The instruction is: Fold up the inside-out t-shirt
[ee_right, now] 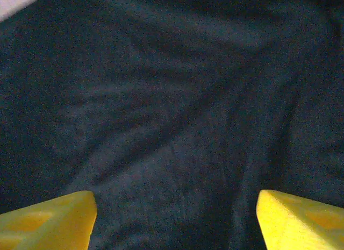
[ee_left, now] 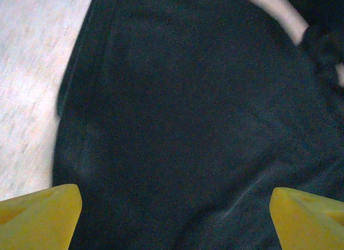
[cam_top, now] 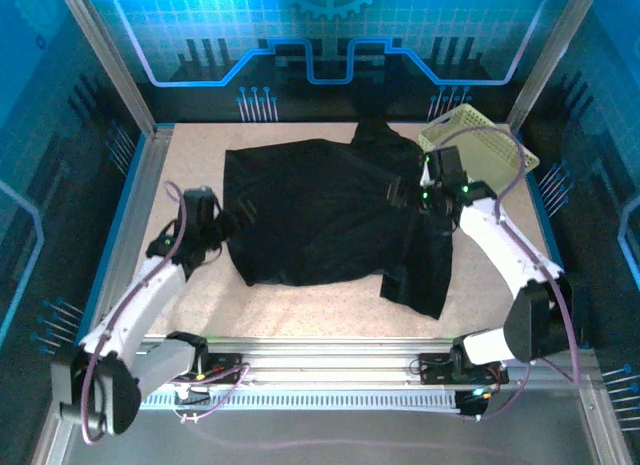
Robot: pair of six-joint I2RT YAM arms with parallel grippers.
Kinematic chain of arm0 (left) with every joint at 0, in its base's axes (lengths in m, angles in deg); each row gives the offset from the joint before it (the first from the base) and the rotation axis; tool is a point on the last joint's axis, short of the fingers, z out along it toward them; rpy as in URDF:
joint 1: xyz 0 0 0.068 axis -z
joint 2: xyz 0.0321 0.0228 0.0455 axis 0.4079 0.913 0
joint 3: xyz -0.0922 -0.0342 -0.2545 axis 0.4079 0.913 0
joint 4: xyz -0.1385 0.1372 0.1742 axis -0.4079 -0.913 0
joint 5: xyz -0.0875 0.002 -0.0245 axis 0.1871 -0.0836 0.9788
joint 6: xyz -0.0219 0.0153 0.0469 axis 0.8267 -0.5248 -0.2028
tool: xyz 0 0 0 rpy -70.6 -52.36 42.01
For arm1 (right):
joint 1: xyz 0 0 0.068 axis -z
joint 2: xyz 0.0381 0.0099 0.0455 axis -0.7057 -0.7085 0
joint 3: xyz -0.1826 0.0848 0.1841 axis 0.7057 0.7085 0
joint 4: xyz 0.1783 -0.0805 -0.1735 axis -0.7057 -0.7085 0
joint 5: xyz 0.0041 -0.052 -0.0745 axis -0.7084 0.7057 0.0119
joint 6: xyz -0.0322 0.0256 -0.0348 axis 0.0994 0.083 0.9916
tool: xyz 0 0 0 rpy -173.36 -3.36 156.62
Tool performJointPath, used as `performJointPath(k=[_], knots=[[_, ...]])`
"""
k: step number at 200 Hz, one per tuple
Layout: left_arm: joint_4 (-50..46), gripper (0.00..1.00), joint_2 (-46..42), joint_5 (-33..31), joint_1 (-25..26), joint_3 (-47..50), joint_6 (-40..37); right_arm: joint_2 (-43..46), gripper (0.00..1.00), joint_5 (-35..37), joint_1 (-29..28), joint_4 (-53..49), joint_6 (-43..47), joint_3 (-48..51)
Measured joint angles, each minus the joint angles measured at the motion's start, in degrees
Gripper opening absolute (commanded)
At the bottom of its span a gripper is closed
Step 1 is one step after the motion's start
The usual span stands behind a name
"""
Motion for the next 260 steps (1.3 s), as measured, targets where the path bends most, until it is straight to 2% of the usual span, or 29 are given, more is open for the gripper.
performJointPath(k=[34, 65, 85, 147, 183, 219, 246, 260], knots=[[-7.1, 0.84, -4.8, -2.1, 3.2, 7.8, 2.8, 4.1, 0.80, 0.2, -4.0, -0.6, -1.7, 10.5], [-10.9, 0.78, -5.9, -4.5, 7.5, 9.2, 5.9, 4.5, 0.79, 0.1, -8.1, 0.8, -4.9, 15.2], [-11.0, 0.68, -5.3, -5.3, 9.8, 9.7, 7.6, 3.6, 0.79, 0.2, -10.6, 2.2, -6.3, 15.3], [-7.3, 0.50, -0.7, -5.7, 11.4, 13.4, 9.7, -6.2, 0.79, 0.3, -17.0, 5.1, -6.7, 11.6], [-2.0, 0.28, 5.5, -5.8, 11.5, 13.5, 8.9, -10.1, 0.79, 0.7, -17.1, 5.8, -6.8, 10.6], [0.8, 0.16, 11.3, -5.8, 11.5, 12.1, 7.6, -10.3, 0.79, 6.3, -17.4, 2.5, -6.8, 9.6], [2.7, 0.00, 14.2, -5.9, 11.6, 10.1, 6.4, -9.3, 0.79, 13.5, -18.6, -2.7, -6.5, 9.2], [3.5, 0.00, 15.3, -6.0, 11.6, 9.3, 5.8, -8.6, 0.79, 16.0, -19.0, -5.5, -6.6, 9.2]])
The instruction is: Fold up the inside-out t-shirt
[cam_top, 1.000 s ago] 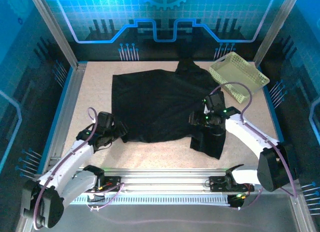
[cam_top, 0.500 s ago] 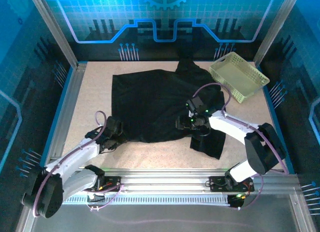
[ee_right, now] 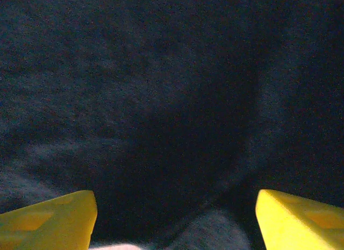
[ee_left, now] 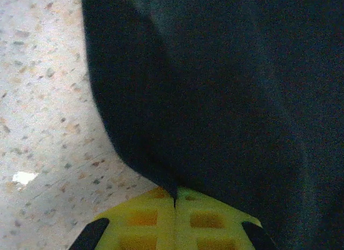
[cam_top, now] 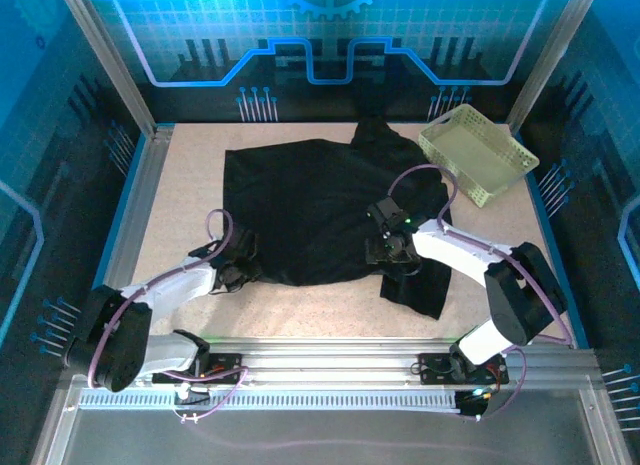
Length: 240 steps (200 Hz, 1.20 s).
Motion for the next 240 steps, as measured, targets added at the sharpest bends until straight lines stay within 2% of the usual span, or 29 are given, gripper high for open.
performJointPath(k=[18, 30, 38, 50, 73, 86, 109, 136, 157, 171, 178, 194, 206, 227, 240], knots=[[0.7, 0.00, 0.3, -0.1, 0.0, -0.2, 0.0, 0.1, 0.76, 1.0, -0.1, -1.6, -0.5, 0.5], [0.7, 0.00, 0.3, -0.2, 0.0, -0.3, -0.1, 0.1, 0.69, 0.9, -0.1, -1.9, -1.1, 1.6], [0.6, 0.00, 0.1, -0.2, 0.0, -0.3, -0.2, -0.2, 0.62, 0.8, -0.1, -2.0, -1.2, 2.3], [0.6, 0.00, -0.7, -0.3, 0.0, -0.3, -0.5, -0.9, 0.45, 0.5, -0.1, -2.2, -2.1, 3.0], [-0.1, 0.00, -4.5, -1.2, 0.0, -0.3, -1.6, -1.9, 0.09, 0.5, -0.1, -2.2, -2.4, 3.1], [-0.8, 0.00, -7.9, -1.7, 0.0, -0.3, -2.2, -1.5, 0.00, 1.1, -0.1, -2.1, -2.9, 3.4], [-2.0, 0.00, -16.0, -3.0, 0.0, -0.2, -2.9, 3.5, 0.00, 4.9, -0.1, -4.1, -4.1, 5.6], [-3.4, 0.00, -28.3, -4.2, 0.0, -0.1, -3.2, 17.8, 0.00, 11.0, -0.2, -9.0, -4.3, 5.9], [-4.6, 0.00, -34.9, -4.2, 0.1, -0.3, -3.7, 29.8, 0.00, 14.1, -0.1, -12.9, -2.9, 1.9], [-5.5, 0.00, -36.0, -4.3, 0.1, -1.6, -4.5, 32.9, 0.00, 14.0, 0.3, -14.0, -1.4, -1.8], [-5.7, 0.00, -35.5, -4.5, 0.1, -2.5, -4.9, 32.9, 0.06, 13.8, 0.7, -14.2, -0.9, -3.5], [-5.9, 0.00, -33.0, -5.3, 0.1, -4.5, -6.0, 29.8, 0.31, 12.4, 1.0, -13.4, -0.2, -4.0], [-5.8, 0.00, -30.6, -5.7, 0.1, -5.4, -6.4, 26.4, 0.45, 10.5, 1.0, -12.0, 0.2, -1.8], [-5.9, 0.00, -25.3, -5.7, 0.1, -5.9, -7.2, 19.4, 0.58, 5.3, 1.0, -8.3, -0.3, 5.1], [-6.1, 0.00, -23.1, -5.8, 0.1, -5.9, -7.4, 16.5, 0.61, 2.6, 0.9, -7.4, -0.7, 8.2]])
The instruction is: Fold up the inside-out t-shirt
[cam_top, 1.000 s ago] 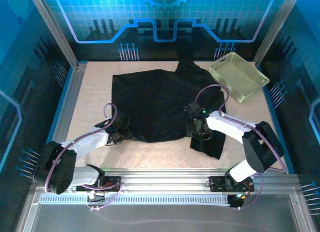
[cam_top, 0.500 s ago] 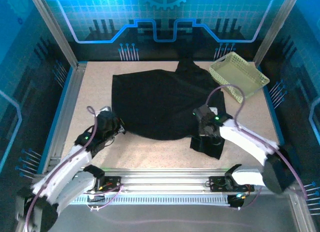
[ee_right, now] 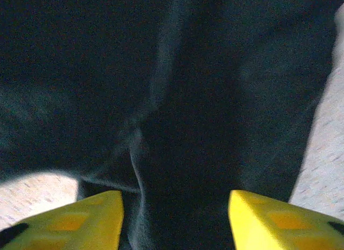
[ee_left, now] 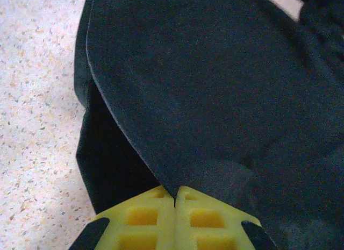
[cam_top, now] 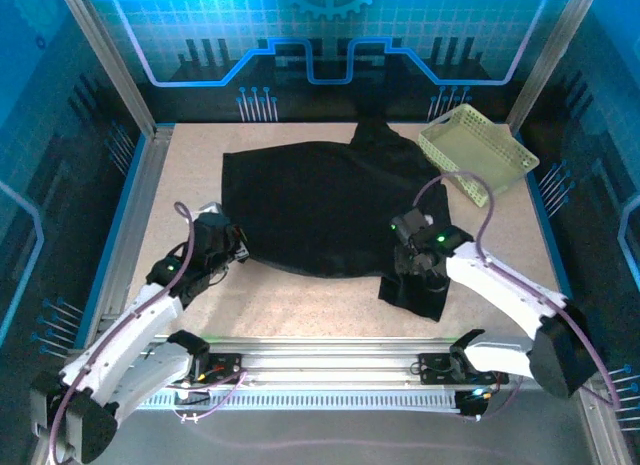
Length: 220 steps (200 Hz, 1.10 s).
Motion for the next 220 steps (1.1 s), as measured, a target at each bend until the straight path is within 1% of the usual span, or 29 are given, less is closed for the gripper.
performJointPath(k=[27, 37, 46, 52, 55, 56, 58, 60, 61, 63, 64, 66, 68, 73, 79, 83, 107, 130, 155, 164, 173, 181, 193, 207, 220], knots=[[-0.3, 0.00, 0.2, -0.6, 0.0, 0.0, 0.0, -5.9, 0.62, -3.5, -1.4, 2.8, -1.5, 2.2], [-0.4, 0.00, 0.0, -0.8, 0.0, 0.0, 0.0, -7.9, 0.60, -3.9, -1.9, 3.8, -2.0, 2.2], [-0.3, 0.00, 0.0, -1.0, 0.0, 0.0, 0.0, -9.7, 0.56, -4.0, -2.1, 4.8, -2.4, 2.2], [-0.4, 0.00, 0.0, -1.2, 0.0, 0.0, -0.1, -10.8, 0.51, -4.3, -2.2, 5.5, -2.8, 2.3], [-0.4, 0.00, 0.0, -1.3, 0.0, 0.0, -0.1, -11.3, 0.47, -4.3, -2.2, 5.7, -2.6, 2.3], [-0.4, 0.00, 0.0, -1.4, 0.0, 0.0, -0.1, -11.5, 0.44, -4.3, -2.2, 5.8, -2.9, 2.3], [-0.4, 0.00, 0.0, -1.4, 0.0, 0.0, -0.1, -11.8, 0.43, -4.4, -2.2, 5.9, -3.1, 2.3], [-0.4, 0.00, 0.0, -1.5, 0.0, 0.0, -0.1, -12.2, 0.38, -4.4, -2.2, 6.1, -2.7, 2.3], [-0.4, 0.00, 0.0, -1.5, 0.0, 0.0, -0.1, -12.3, 0.38, -4.4, -2.2, 6.2, -2.7, 2.3], [-0.4, 0.00, 0.0, -1.6, 0.0, 0.0, -0.1, -12.7, 0.31, -4.4, -2.2, 6.3, -3.4, 2.3], [-0.4, 0.00, 0.0, -1.6, 0.0, 0.0, -0.2, -12.8, 0.29, -4.4, -2.2, 6.4, -3.5, 2.3], [-0.4, 0.00, 0.0, -1.7, 0.0, 0.0, -0.2, -13.0, 0.29, -4.4, -2.2, 6.5, -3.3, 2.3], [-0.4, 0.00, 0.0, -1.7, 0.0, 0.0, -0.2, -13.3, 0.20, -4.3, -2.2, 6.6, -3.0, 2.3], [-0.4, 0.00, -0.1, -2.0, 0.0, 0.0, -0.3, -13.8, 0.10, -4.4, -2.2, 6.8, -3.5, 2.3], [-0.6, 0.00, -0.2, -2.2, 0.0, 0.0, -0.3, -14.2, 0.03, -4.2, -2.3, 7.0, -3.6, 2.3], [-0.6, 0.00, -0.4, -2.4, 0.0, 0.0, -0.3, -14.2, 0.00, -3.8, -2.3, 7.0, -3.7, 2.3], [-1.7, 0.00, -2.4, -3.5, -0.2, 0.0, -1.3, -11.9, 0.00, -0.4, -2.6, 5.1, -4.3, 2.1], [-1.9, 0.00, -7.3, -4.1, -0.4, 0.0, -2.5, -2.9, 0.00, 5.8, -3.0, -0.6, -4.0, 0.5], [-1.0, 0.00, -14.0, -4.2, -0.4, 0.0, -3.2, 10.1, 0.00, 11.1, -3.2, -6.2, -1.5, -6.5], [0.2, 0.00, -15.1, -4.3, -0.4, 0.0, -3.3, 13.2, 0.00, 11.7, -3.2, -7.1, 0.0, -9.9], [1.6, 0.00, -14.9, -4.3, -0.4, -0.2, -3.5, 14.3, 0.00, 11.8, -3.0, -7.7, 1.3, -13.2], [2.4, 0.00, -13.2, -4.3, -0.5, -0.8, -3.7, 14.1, 0.00, 11.9, -2.6, -7.9, 3.2, -16.5], [3.4, 0.00, -7.1, -4.3, -0.9, -3.2, -4.3, 10.9, 0.00, 11.8, -1.5, -7.8, 5.7, -20.8], [4.3, 0.00, 4.8, -4.0, -2.5, -8.6, -4.7, 3.8, 0.00, 11.1, 0.8, -6.6, 8.5, -24.6], [4.9, 0.00, 16.9, -3.2, -4.9, -14.5, -4.8, -4.8, 0.00, 8.5, 3.9, -4.4, 10.7, -27.4]])
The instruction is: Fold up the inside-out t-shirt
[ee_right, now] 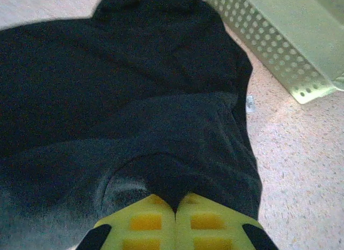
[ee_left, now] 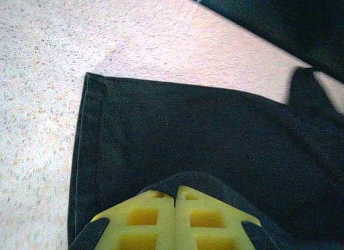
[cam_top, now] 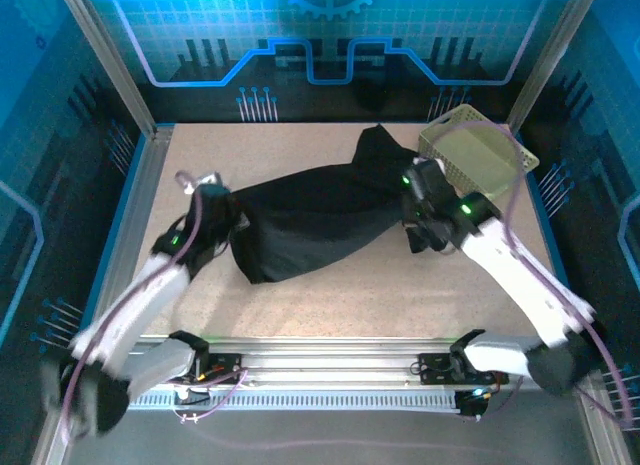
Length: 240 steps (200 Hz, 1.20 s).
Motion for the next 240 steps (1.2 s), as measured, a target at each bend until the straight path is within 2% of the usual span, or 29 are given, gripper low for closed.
performJointPath(k=[12, 17, 23, 29, 40, 44, 61, 77, 87, 100, 112, 130, 152, 185, 240], knots=[[0.6, 0.01, 10.7, 1.4, -2.8, -4.7, 0.0, -9.7, 0.00, -2.7, 3.0, 2.2, 1.6, -2.3], [0.7, 0.09, 14.9, 2.1, -4.1, -6.3, 0.0, -13.4, 0.00, -3.5, 3.8, 2.8, 2.2, -3.1], [0.7, 0.29, 19.3, 3.0, -5.5, -8.0, -0.1, -18.0, 0.05, -3.9, 4.7, 3.3, 2.8, -4.5], [0.2, 0.43, 23.4, 4.0, -6.7, -9.7, -0.4, -22.4, 0.14, -3.8, 5.4, 3.2, 3.4, -6.3], [-1.5, 0.57, 29.7, 5.6, -8.5, -13.0, -0.5, -29.2, 0.40, -3.1, 6.0, 3.1, 4.2, -9.8], [-2.0, 0.62, 31.9, 6.0, -9.1, -14.1, -0.6, -31.2, 0.46, -2.9, 6.1, 3.1, 4.3, -11.0], [-4.2, 0.82, 35.1, 6.8, -10.4, -15.4, -0.7, -36.9, 0.60, -0.5, 6.1, 2.4, 5.7, -15.3], [-5.8, 0.87, 32.0, 6.7, -10.6, -13.9, -1.3, -36.3, 0.65, 1.3, 5.9, 1.9, 6.6, -15.7], [-6.1, 0.87, 28.0, 6.7, -10.5, -12.0, -1.2, -34.2, 0.66, 1.7, 5.9, 2.0, 7.3, -15.1], [-6.5, 0.79, 20.9, 6.7, -10.3, -9.1, -1.2, -28.9, 0.67, 1.5, 5.6, 2.9, 7.4, -12.2], [-6.6, 0.77, 14.5, 6.9, -10.0, -6.8, -1.1, -23.1, 0.67, 0.6, 5.3, 3.7, 7.3, -8.7], [-6.8, 0.73, 10.4, 7.5, -8.7, -4.9, -0.9, -14.2, 0.67, -2.0, 5.0, 5.4, 6.6, -2.3], [-6.7, 0.67, 12.7, 9.3, -6.5, -3.5, -0.3, -7.7, 0.67, -5.4, 5.0, 8.0, 5.1, 6.1], [-6.3, 0.60, 19.9, 11.1, -5.8, -2.7, 0.7, -6.1, 0.68, -9.2, 5.6, 10.6, 3.0, 16.2], [-1.8, 0.48, 27.1, 12.2, -6.7, -2.7, 2.0, -3.5, 0.68, -12.6, 7.7, 12.7, 1.2, 20.3]])
